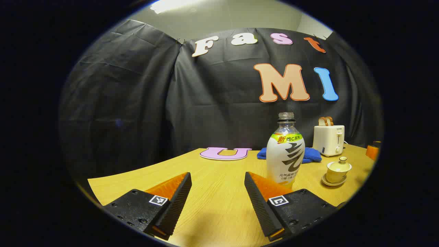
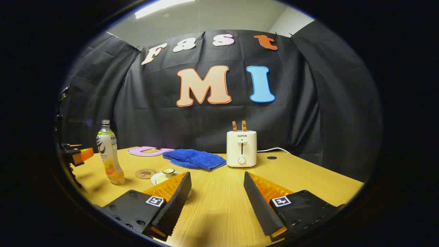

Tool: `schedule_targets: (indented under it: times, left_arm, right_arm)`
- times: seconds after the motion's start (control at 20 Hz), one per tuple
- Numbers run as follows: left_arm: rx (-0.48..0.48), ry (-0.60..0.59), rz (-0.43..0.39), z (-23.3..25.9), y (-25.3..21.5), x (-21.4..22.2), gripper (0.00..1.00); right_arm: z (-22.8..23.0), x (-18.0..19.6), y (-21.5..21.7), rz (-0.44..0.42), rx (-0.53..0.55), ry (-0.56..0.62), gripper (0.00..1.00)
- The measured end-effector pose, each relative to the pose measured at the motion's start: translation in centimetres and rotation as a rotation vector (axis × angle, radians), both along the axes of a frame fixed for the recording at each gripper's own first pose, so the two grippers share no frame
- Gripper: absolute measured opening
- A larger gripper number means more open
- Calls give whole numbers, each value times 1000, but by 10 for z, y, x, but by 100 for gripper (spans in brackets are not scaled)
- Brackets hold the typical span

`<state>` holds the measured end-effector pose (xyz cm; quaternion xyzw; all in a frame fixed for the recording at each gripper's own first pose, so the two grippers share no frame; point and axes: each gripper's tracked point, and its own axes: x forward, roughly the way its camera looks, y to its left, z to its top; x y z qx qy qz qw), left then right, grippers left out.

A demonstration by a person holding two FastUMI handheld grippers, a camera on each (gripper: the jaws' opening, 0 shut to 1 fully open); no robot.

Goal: Open the teacup lid with one hand, grasp the water bottle and pour water into the teacup with the other hand; after pouring, place the water bottle on the coaster and then close the teacup lid.

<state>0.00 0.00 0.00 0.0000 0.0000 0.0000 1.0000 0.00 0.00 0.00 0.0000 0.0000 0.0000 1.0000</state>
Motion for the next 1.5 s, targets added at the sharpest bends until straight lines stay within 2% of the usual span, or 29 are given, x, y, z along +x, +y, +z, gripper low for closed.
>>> schedule_targets:
  times: [0.05, 0.15, 0.8, 1.35, 1.5]
  left_arm:
    - [0, 1, 0, 0, 0, 0, 90]
    - [0, 0, 4, -1, 1, 0, 90]
    - [-3, 0, 62, -5, 8, 2, 90]
    - [-4, 1, 61, -3, 9, 1, 90]
    - [-4, 2, 61, -4, 10, 0, 90]
  right_arm:
    - [0, -1, 0, 1, 0, -1, 94]
    - [0, 0, 1, 1, 0, -1, 97]
    - [0, 2, 1, 5, 0, -2, 95]
    - [0, 1, 1, 6, 0, -2, 97]
    - [-1, 2, 5, 22, 1, -1, 94]
